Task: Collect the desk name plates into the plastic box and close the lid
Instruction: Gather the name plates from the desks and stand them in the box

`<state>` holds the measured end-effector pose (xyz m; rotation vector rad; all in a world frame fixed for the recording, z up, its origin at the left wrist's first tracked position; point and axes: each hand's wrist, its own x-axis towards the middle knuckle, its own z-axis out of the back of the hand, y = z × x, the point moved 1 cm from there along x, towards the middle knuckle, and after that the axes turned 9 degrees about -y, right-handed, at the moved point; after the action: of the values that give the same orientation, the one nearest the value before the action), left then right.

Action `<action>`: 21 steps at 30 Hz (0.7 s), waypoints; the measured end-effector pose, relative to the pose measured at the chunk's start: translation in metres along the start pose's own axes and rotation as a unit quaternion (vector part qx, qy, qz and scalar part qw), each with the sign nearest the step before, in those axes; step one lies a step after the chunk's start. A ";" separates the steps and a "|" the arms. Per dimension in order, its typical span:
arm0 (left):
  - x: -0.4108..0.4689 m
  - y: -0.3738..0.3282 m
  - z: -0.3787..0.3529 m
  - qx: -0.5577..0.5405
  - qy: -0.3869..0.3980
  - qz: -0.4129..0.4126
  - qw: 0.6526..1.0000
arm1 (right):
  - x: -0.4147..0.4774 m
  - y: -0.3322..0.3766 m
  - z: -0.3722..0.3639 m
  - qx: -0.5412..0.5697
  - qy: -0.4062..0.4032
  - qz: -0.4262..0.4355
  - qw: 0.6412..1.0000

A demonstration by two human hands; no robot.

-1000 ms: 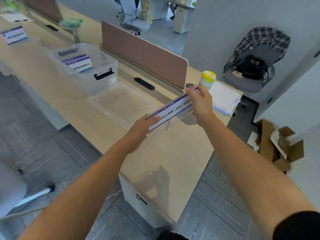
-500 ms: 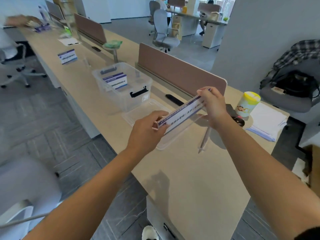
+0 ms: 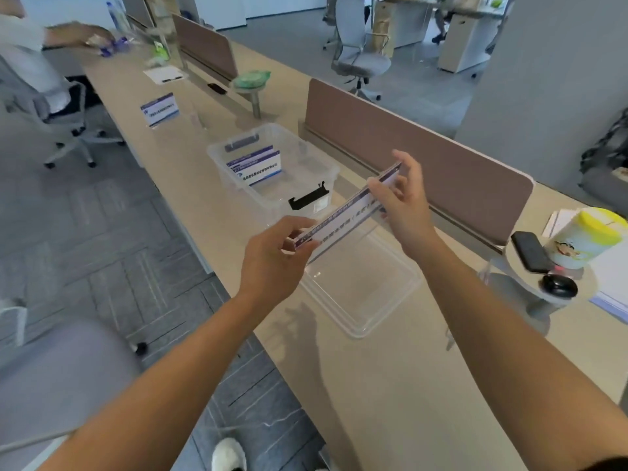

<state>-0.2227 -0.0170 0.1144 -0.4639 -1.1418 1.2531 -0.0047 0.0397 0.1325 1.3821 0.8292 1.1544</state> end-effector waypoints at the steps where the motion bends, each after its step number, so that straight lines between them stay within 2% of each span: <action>1: 0.008 0.008 0.005 -0.004 -0.003 0.001 1.000 | 0.004 -0.003 -0.011 -0.011 -0.002 0.017 1.000; 4: 0.040 0.038 0.019 -0.019 -0.009 0.003 1.000 | 0.021 -0.009 -0.050 -0.090 0.005 0.064 0.994; 8: 0.085 0.073 0.045 -0.036 0.014 0.018 0.999 | 0.044 0.001 -0.111 -0.154 -0.010 0.074 0.985; 15: 0.153 0.117 0.091 -0.069 0.032 -0.025 0.997 | 0.075 0.023 -0.199 -0.165 -0.100 0.101 0.976; 21: 0.209 0.145 0.096 -0.108 0.100 -0.056 0.988 | 0.122 0.019 -0.226 -0.142 -0.135 0.077 0.978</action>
<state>-0.3990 0.1897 0.1241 -0.6629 -1.1205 0.9663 -0.1879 0.2193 0.1573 1.3411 0.3542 1.1217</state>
